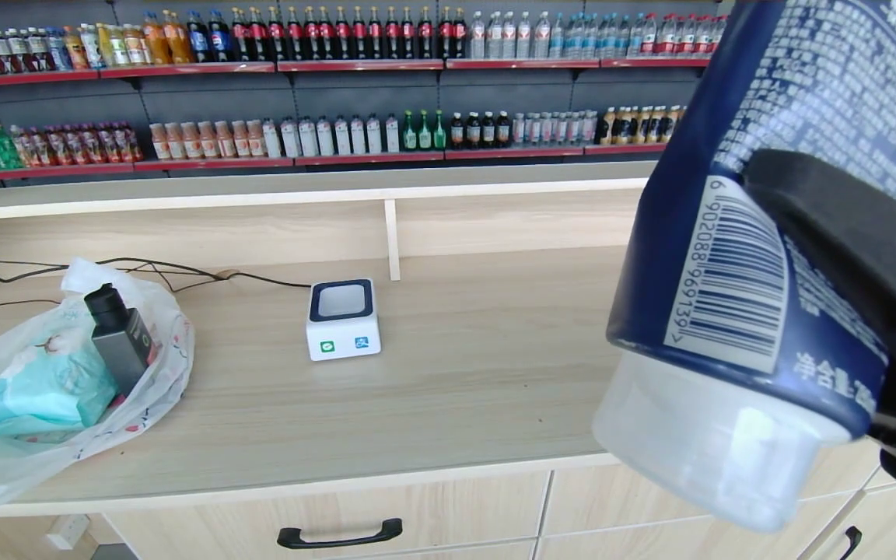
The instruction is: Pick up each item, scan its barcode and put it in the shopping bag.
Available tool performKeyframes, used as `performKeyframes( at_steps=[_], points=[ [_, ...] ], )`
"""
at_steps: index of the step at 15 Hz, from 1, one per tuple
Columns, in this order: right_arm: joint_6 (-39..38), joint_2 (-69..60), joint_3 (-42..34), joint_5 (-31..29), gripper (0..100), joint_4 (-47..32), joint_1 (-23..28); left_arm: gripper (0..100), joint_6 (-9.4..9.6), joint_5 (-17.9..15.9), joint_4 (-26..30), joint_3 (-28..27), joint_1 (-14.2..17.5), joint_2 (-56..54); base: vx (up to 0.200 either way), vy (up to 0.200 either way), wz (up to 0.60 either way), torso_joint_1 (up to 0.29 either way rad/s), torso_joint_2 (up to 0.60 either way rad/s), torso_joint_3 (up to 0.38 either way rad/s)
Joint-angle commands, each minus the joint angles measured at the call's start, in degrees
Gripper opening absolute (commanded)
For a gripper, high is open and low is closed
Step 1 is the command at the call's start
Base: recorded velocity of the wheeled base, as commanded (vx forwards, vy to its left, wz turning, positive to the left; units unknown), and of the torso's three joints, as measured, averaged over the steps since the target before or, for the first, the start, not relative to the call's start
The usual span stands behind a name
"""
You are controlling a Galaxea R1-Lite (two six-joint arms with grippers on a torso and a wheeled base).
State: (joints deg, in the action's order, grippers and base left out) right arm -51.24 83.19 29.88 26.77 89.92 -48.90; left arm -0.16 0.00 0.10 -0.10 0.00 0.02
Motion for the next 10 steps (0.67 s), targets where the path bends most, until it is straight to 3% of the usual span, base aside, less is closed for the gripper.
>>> performKeyframes(
  at_steps=[1,5,8,10],
  points=[
    [0.2,0.4,0.3,0.0,0,0.1,-0.1,0,-0.02,0.0,0.0,0.0,0.0,0.0,0.000,0.000,0.00,0.000,0.00,0.000],
    [4.9,1.4,-2.2,-0.7,0,0.1,0.4,0,-0.02,0.0,0.0,0.0,0.0,0.0,0.000,0.000,0.00,0.000,0.00,0.000],
    [19.9,9.5,-3.2,-0.8,0,0.1,6.0,0,-0.02,0.0,0.0,0.0,0.0,0.0,0.000,0.000,0.00,0.000,0.00,0.000],
    [24.2,10.9,-3.2,-0.8,0,0.1,7.7,0,-0.02,0.0,0.0,0.0,0.0,0.0,0.000,0.000,0.00,0.000,0.00,0.000]
  ],
)
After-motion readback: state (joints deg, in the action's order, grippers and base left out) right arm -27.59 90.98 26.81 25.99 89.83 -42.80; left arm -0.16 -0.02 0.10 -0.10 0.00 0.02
